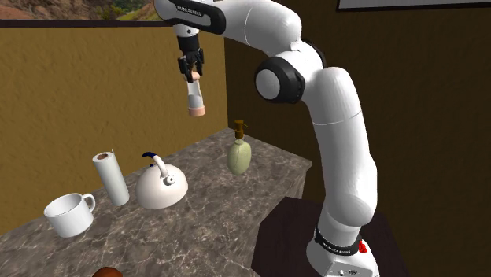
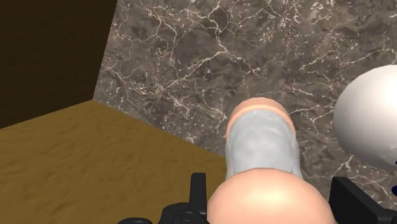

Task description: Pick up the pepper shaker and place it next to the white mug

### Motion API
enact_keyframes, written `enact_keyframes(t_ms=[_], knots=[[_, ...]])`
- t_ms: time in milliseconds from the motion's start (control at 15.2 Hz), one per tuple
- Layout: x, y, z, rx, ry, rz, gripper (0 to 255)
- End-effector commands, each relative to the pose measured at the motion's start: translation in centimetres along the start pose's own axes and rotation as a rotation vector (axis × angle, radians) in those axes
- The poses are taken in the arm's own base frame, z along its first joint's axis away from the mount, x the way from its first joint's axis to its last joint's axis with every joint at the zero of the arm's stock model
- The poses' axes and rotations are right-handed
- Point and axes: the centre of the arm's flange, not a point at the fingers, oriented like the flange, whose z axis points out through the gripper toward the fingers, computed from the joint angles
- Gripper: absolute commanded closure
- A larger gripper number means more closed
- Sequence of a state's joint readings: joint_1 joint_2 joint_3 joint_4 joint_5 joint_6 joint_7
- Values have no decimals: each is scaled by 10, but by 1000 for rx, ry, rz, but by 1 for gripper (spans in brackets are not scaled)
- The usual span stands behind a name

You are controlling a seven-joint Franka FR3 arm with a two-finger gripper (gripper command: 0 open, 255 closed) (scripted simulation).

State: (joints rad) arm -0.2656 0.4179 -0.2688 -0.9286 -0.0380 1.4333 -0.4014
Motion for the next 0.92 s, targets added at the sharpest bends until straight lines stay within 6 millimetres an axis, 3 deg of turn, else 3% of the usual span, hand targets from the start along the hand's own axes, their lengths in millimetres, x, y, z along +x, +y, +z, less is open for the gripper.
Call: enact_keyframes(t_ms=[0, 858], knots=[[1, -26, 1, -1, 0, 1, 255], [21, -197, 2, -1, 0, 1, 255]])
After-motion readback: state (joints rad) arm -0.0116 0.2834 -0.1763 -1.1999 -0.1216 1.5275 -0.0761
